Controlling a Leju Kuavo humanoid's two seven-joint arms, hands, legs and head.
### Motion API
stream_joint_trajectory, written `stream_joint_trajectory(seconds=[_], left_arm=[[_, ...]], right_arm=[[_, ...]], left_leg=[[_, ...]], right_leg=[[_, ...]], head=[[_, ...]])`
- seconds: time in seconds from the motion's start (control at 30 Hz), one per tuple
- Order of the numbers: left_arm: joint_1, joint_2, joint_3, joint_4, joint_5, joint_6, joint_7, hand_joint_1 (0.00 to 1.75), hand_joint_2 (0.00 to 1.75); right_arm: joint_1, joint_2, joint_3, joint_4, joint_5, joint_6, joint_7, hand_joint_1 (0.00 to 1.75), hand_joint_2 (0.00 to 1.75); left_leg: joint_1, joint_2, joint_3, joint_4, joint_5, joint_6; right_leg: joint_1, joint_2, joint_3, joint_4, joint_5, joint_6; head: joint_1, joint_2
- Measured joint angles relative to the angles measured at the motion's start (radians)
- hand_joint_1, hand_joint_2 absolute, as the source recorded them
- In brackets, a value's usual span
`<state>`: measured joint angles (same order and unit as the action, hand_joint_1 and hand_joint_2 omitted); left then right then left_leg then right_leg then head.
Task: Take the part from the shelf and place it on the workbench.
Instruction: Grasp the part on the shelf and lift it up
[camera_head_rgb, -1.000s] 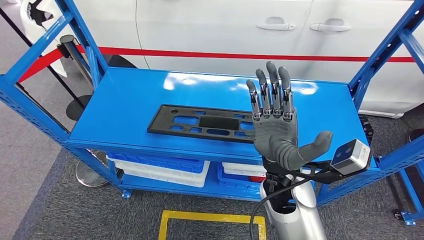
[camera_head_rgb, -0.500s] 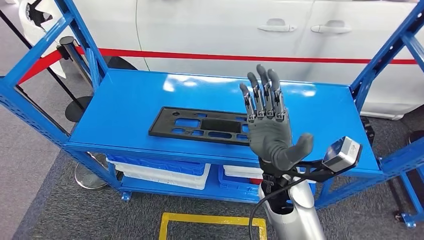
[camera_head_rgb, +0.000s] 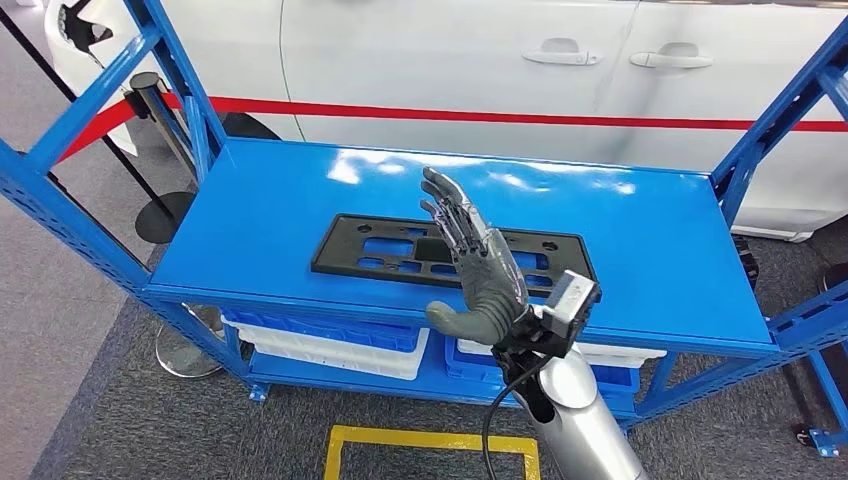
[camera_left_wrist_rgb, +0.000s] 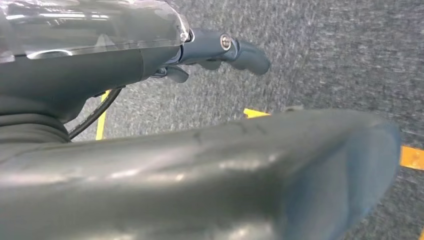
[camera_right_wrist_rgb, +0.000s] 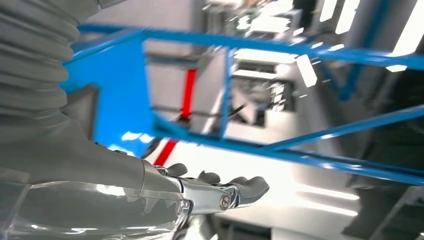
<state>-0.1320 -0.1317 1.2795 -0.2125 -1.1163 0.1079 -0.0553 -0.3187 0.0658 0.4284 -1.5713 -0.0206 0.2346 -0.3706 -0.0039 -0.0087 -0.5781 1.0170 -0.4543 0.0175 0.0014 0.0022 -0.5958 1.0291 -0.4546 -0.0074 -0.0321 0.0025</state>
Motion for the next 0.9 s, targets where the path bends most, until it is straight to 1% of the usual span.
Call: stream_joint_trajectory(seconds=[0.07,0.1,0.13,0.17,0.23,0.27,0.3,0.33,0.37,0.4,0.43,0.47,0.53,0.57,0.6,0.63,0.67,0.73,0.77,0.8,0.83,0.87,0.9], left_arm=[[-0.002,0.000,0.000,0.000,-0.001,0.000,0.001,0.00,0.00],[-0.003,0.000,0.000,0.000,-0.002,0.000,0.001,0.00,0.00],[-0.004,0.000,0.000,0.000,-0.003,0.000,0.001,0.00,0.00],[-0.005,0.000,-0.001,0.000,-0.005,-0.001,0.001,0.00,0.00],[-0.006,0.000,-0.002,0.000,-0.007,-0.006,0.001,0.00,0.00],[-0.006,0.000,-0.002,0.000,-0.008,-0.009,0.001,0.00,0.00],[-0.006,0.000,-0.002,0.000,-0.009,-0.011,0.001,0.00,0.00],[-0.006,0.001,-0.002,0.000,-0.010,-0.012,0.000,0.00,0.00],[-0.006,0.002,-0.003,0.000,-0.012,-0.014,0.000,0.00,0.00],[-0.007,0.003,-0.003,0.000,-0.013,-0.014,-0.001,0.00,0.00],[-0.007,0.004,-0.003,0.000,-0.013,-0.015,-0.002,0.00,0.00],[-0.008,0.004,-0.003,0.001,-0.013,-0.015,-0.004,0.00,0.00],[-0.008,0.004,-0.004,0.001,-0.013,-0.015,-0.006,0.00,0.00],[-0.008,0.004,-0.004,0.001,-0.012,-0.015,-0.006,0.00,0.00],[-0.007,0.004,-0.004,0.001,-0.011,-0.015,-0.006,0.00,0.00],[-0.008,0.004,-0.004,0.001,-0.009,-0.015,-0.006,0.00,0.00],[-0.009,0.004,-0.004,0.001,-0.008,-0.015,-0.004,0.00,0.00],[-0.010,0.004,-0.005,0.001,-0.006,-0.015,-0.001,0.00,0.00],[-0.010,0.004,-0.005,0.001,-0.006,-0.015,0.001,0.00,0.00],[-0.010,0.005,-0.005,0.001,-0.007,-0.015,0.002,0.00,0.00],[-0.010,0.005,-0.007,0.001,-0.008,-0.016,0.002,0.00,0.00],[-0.011,0.005,-0.008,0.001,-0.010,-0.017,0.003,0.00,0.00],[-0.011,0.004,-0.010,0.001,-0.013,-0.018,0.003,0.00,0.00]], right_arm=[[-0.021,-0.003,0.033,0.038,0.069,-0.018,0.014,0.00,1.75],[-0.033,-0.004,0.053,0.060,0.100,-0.026,0.019,0.00,1.75],[-0.047,-0.004,0.075,0.084,0.130,-0.036,0.023,0.00,1.75],[-0.060,-0.004,0.098,0.109,0.160,-0.048,0.025,0.00,1.75],[-0.077,-0.007,0.145,0.167,0.212,-0.078,0.023,0.00,1.75],[-0.080,-0.009,0.165,0.193,0.232,-0.092,0.019,0.00,1.75],[-0.082,-0.012,0.183,0.216,0.245,-0.104,0.013,0.00,1.75],[-0.083,-0.014,0.196,0.234,0.255,-0.115,0.008,0.00,1.75],[-0.085,-0.017,0.208,0.249,0.266,-0.125,0.005,0.00,1.75],[-0.088,-0.020,0.218,0.262,0.283,-0.140,0.003,0.00,1.75],[-0.093,-0.023,0.228,0.273,0.307,-0.161,0.003,0.00,1.75],[-0.098,-0.027,0.239,0.281,0.338,-0.187,0.004,0.00,1.75],[-0.107,-0.035,0.260,0.299,0.424,-0.263,0.011,0.00,1.75],[-0.111,-0.038,0.268,0.307,0.469,-0.302,0.016,0.00,1.75],[-0.117,-0.042,0.276,0.316,0.516,-0.343,0.024,0.00,1.75],[-0.123,-0.045,0.281,0.323,0.560,-0.378,0.033,0.00,1.75],[-0.129,-0.047,0.284,0.332,0.598,-0.409,0.043,0.00,1.75],[-0.137,-0.051,0.287,0.354,0.666,-0.458,0.062,0.00,1.75],[-0.138,-0.052,0.288,0.366,0.690,-0.473,0.070,0.00,1.75],[-0.140,-0.053,0.289,0.378,0.708,-0.484,0.076,0.00,1.75],[-0.142,-0.053,0.290,0.389,0.719,-0.491,0.080,0.00,1.75],[-0.146,-0.053,0.291,0.398,0.725,-0.499,0.082,0.00,1.75],[-0.151,-0.053,0.292,0.404,0.728,-0.507,0.082,0.00,1.75]], left_leg=[[0.003,0.002,0.001,-0.001,-0.001,-0.011],[0.003,0.002,-0.002,0.009,-0.010,-0.016],[0.004,0.002,-0.013,0.037,-0.029,-0.022],[0.006,0.002,-0.035,0.085,-0.057,-0.028],[0.012,0.003,-0.098,0.220,-0.119,-0.037],[0.014,0.003,-0.122,0.268,-0.132,-0.041],[0.017,0.003,-0.129,0.280,-0.125,-0.045],[0.020,0.003,-0.114,0.248,-0.098,-0.047],[0.023,0.003,-0.083,0.183,-0.059,-0.049],[0.025,0.004,-0.048,0.112,-0.030,-0.049],[0.024,0.003,-0.021,0.054,-0.011,-0.046],[0.023,0.002,-0.005,0.019,-0.003,-0.041],[0.018,0.001,-0.003,0.007,-0.004,-0.027],[0.019,0.001,-0.003,0.006,-0.002,-0.021],[0.021,0.002,-0.002,0.002,0.001,-0.013],[0.022,0.002,-0.002,-0.001,0.004,-0.006],[0.023,0.003,-0.001,-0.004,0.006,-0.001],[0.021,0.003,-0.002,-0.004,0.006,0.005],[0.020,0.003,-0.002,-0.003,0.006,0.006],[0.019,0.002,-0.002,-0.003,0.005,0.007],[0.019,0.002,-0.001,-0.002,0.004,0.007],[0.018,0.001,0.001,-0.001,0.003,0.006],[0.018,0.000,0.002,0.000,0.002,0.004]], right_leg=[[-0.003,0.001,0.002,-0.010,0.005,-0.004],[-0.006,0.000,0.005,-0.016,0.008,-0.007],[-0.009,-0.001,0.008,-0.022,0.010,-0.011],[-0.011,-0.003,0.010,-0.025,0.012,-0.013],[-0.011,-0.005,0.010,-0.025,0.011,-0.016],[-0.011,-0.006,0.010,-0.024,0.011,-0.016],[-0.012,-0.007,0.010,-0.023,0.010,-0.015],[-0.012,-0.007,0.010,-0.022,0.009,-0.014],[-0.014,-0.006,0.011,-0.019,0.007,-0.012],[-0.014,-0.005,0.011,-0.015,0.004,-0.008],[-0.013,-0.004,0.009,-0.010,0.001,-0.003],[-0.012,-0.003,0.007,-0.006,0.000,0.002],[-0.010,-0.002,0.004,-0.005,0.001,0.012],[-0.010,-0.002,0.003,-0.006,0.001,0.017],[-0.011,-0.001,0.001,0.001,-0.006,0.022],[-0.013,-0.001,-0.010,0.025,-0.023,0.026],[-0.014,-0.001,-0.030,0.070,-0.050,0.030],[-0.014,-0.001,-0.092,0.203,-0.113,0.035],[-0.015,-0.001,-0.118,0.256,-0.129,0.036],[-0.014,-0.002,-0.131,0.278,-0.126,0.035],[-0.014,-0.002,-0.122,0.257,-0.103,0.033],[-0.014,-0.002,-0.096,0.202,-0.068,0.029],[-0.013,-0.001,-0.061,0.128,-0.034,0.024]], head=[[0.000,0.000],[0.000,0.000],[-0.001,0.000],[-0.001,0.000],[-0.002,0.000],[-0.002,0.000],[-0.002,0.000],[-0.002,0.000],[-0.002,0.000],[-0.002,0.000],[-0.001,0.000],[-0.001,0.000],[0.000,0.000],[0.000,0.000],[0.001,0.000],[0.001,0.000],[0.001,0.000],[0.002,0.000],[0.002,0.000],[0.002,0.000],[0.002,0.000],[0.002,0.000],[0.002,0.000]])
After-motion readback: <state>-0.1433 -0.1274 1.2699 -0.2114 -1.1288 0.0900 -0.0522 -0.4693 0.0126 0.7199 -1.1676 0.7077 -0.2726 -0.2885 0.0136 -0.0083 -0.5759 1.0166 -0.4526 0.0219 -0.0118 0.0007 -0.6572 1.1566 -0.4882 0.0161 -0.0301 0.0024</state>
